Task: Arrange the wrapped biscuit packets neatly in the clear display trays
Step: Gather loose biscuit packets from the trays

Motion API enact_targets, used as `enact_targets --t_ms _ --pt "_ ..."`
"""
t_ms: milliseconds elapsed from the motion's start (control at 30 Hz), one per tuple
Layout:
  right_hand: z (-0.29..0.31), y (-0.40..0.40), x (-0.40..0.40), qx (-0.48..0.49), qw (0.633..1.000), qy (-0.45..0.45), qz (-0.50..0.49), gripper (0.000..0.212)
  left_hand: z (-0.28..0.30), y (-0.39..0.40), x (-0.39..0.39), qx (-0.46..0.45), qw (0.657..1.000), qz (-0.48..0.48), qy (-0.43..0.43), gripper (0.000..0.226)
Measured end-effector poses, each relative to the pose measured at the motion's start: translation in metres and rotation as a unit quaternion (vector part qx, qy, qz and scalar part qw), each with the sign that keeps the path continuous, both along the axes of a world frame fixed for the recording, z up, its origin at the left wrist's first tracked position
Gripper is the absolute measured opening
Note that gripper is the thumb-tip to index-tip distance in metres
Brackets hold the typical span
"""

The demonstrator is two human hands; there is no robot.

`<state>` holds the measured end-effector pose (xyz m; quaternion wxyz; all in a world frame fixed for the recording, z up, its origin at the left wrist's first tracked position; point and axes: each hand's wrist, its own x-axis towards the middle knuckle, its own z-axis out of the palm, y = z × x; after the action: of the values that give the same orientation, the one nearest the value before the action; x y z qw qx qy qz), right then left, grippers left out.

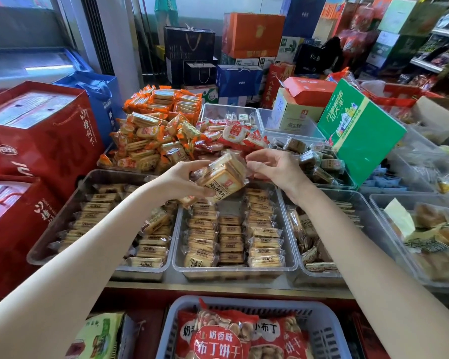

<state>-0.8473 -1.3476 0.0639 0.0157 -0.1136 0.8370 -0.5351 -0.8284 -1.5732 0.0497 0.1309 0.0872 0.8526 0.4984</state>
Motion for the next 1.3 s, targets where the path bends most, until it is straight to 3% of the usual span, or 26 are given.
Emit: enact_targets --t_ms 100,233,300,400,500,733,833,1000,1167,1233,1300 --pt "0.002 -0.007 -0.004 0.101 0.991 0.077 0.046 0.022 -0.006 0.003 -0.004 -0.098 0.995 -0.008 0.020 0.081" --pt "-0.003 -0.017 -0.008 0.175 0.971 0.157 0.037 0.011 -0.006 0.006 -0.003 -0.151 0.986 0.000 0.072 0.079" --pt "-0.011 -0.017 -0.010 0.158 0.971 0.179 -0.002 0.010 -0.006 0.005 -0.001 -0.147 0.986 0.016 0.080 0.078" --pt "-0.028 -0.017 -0.011 0.010 0.995 0.096 -0.023 0.008 -0.011 0.003 0.001 -0.114 0.990 0.035 0.081 0.077" --pt "-0.040 -0.017 -0.009 -0.112 0.994 -0.010 0.006 0.021 -0.023 0.000 0.004 -0.087 0.992 0.044 0.074 0.074" --pt "-0.081 -0.030 -0.012 -0.179 0.974 -0.129 -0.054 0.013 -0.064 -0.014 0.011 0.032 0.991 0.121 0.050 0.063" --pt "-0.099 -0.046 -0.014 -0.227 0.951 -0.195 -0.072 0.008 -0.078 -0.021 0.014 0.032 0.990 0.134 0.040 0.054" --pt "-0.124 -0.073 -0.025 -0.256 0.923 -0.279 -0.060 0.012 -0.097 -0.041 0.010 -0.011 0.987 0.157 0.016 0.042" --pt "-0.146 -0.096 -0.025 -0.209 0.917 -0.338 0.022 0.043 -0.118 -0.062 0.000 -0.063 0.969 0.232 -0.048 0.053" --pt "-0.148 -0.093 -0.030 -0.188 0.923 -0.335 0.026 0.045 -0.118 -0.068 -0.006 -0.074 0.960 0.266 -0.057 0.052" --pt "-0.153 -0.080 -0.041 -0.124 0.949 -0.291 -0.017 0.041 -0.119 -0.071 -0.013 -0.150 0.949 0.277 -0.016 0.055"
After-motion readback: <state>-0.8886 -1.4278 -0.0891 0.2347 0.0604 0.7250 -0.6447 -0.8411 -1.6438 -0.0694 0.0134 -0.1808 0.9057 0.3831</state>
